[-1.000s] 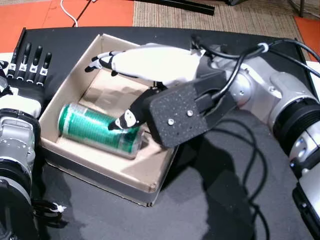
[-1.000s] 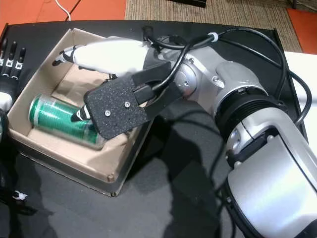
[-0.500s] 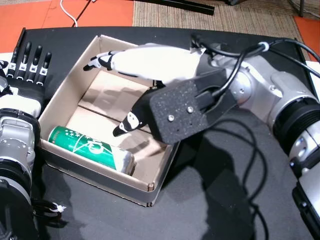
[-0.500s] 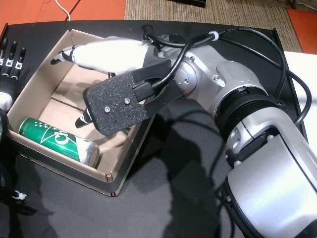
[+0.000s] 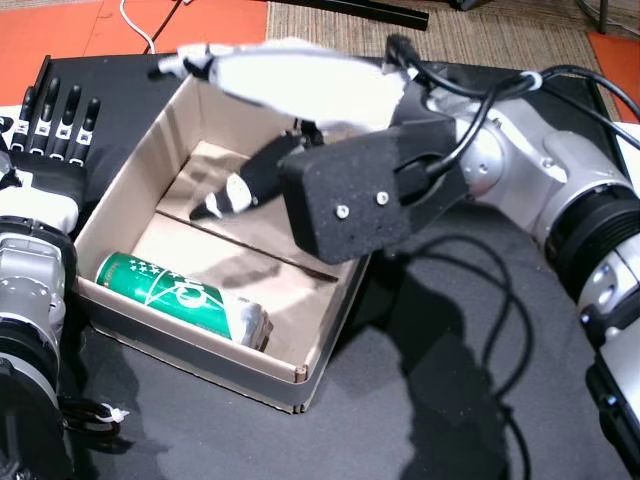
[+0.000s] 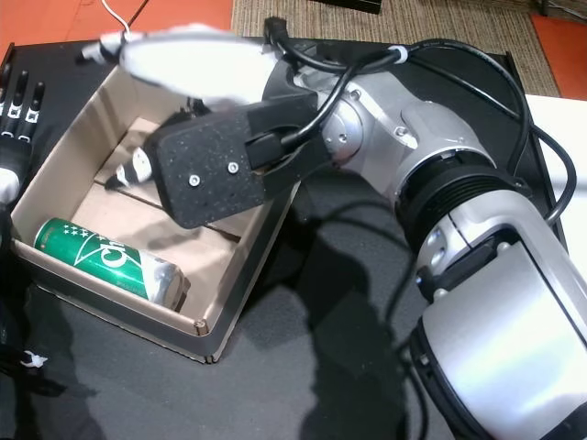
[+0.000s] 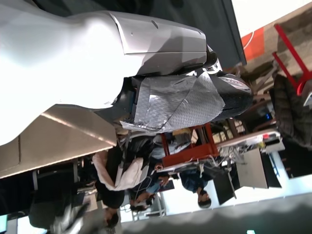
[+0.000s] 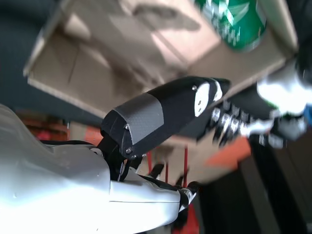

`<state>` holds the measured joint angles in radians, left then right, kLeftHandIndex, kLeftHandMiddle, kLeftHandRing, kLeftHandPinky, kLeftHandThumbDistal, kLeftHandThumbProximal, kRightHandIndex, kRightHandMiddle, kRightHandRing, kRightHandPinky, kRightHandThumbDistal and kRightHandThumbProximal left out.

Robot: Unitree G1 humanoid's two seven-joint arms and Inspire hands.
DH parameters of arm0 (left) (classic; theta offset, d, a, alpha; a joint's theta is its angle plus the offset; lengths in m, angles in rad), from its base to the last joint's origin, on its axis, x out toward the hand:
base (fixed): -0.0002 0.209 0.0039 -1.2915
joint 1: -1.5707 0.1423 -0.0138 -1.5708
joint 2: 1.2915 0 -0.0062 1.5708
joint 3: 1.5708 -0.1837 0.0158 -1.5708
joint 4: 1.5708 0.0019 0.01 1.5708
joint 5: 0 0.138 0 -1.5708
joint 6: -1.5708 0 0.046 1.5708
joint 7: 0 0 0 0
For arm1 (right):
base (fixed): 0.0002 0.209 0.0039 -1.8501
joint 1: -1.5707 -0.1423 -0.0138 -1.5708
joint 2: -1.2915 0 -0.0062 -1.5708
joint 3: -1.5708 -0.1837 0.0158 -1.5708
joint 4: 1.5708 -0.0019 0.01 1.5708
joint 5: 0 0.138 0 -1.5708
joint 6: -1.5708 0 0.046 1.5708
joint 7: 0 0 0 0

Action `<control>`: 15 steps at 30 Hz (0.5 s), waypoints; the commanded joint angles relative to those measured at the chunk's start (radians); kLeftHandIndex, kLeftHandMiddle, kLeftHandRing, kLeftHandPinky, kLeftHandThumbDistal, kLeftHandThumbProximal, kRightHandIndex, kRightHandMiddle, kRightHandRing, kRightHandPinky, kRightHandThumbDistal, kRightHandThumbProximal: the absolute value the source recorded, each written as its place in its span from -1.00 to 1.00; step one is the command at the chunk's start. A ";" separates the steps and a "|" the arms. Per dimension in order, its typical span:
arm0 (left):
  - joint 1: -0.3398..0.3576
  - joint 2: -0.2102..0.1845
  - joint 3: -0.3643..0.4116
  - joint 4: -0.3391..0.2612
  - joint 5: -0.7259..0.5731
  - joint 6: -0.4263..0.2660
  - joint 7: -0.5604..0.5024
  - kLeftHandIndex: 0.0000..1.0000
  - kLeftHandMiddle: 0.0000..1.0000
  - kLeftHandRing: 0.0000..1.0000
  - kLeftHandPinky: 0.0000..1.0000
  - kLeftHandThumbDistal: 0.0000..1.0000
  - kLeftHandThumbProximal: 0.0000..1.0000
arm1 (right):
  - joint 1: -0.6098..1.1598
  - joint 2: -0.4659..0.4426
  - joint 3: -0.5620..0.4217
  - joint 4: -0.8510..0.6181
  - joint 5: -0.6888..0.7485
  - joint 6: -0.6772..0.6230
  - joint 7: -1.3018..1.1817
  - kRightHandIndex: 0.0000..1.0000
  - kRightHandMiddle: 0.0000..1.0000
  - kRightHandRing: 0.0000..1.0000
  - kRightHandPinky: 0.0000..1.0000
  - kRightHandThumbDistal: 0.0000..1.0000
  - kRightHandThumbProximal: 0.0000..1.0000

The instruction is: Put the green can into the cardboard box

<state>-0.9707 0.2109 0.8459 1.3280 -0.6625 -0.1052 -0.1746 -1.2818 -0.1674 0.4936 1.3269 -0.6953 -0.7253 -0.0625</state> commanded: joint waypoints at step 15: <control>0.010 0.036 0.007 0.009 -0.002 0.025 -0.021 0.13 0.24 0.41 0.78 -1.00 1.00 | -0.084 -0.112 -0.145 -0.050 0.134 -0.193 -0.127 0.70 0.94 1.00 1.00 1.00 0.00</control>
<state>-0.9706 0.2384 0.8488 1.3283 -0.6625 -0.0887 -0.1963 -1.3521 -0.2641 0.3671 1.2922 -0.5877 -0.8939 -0.1775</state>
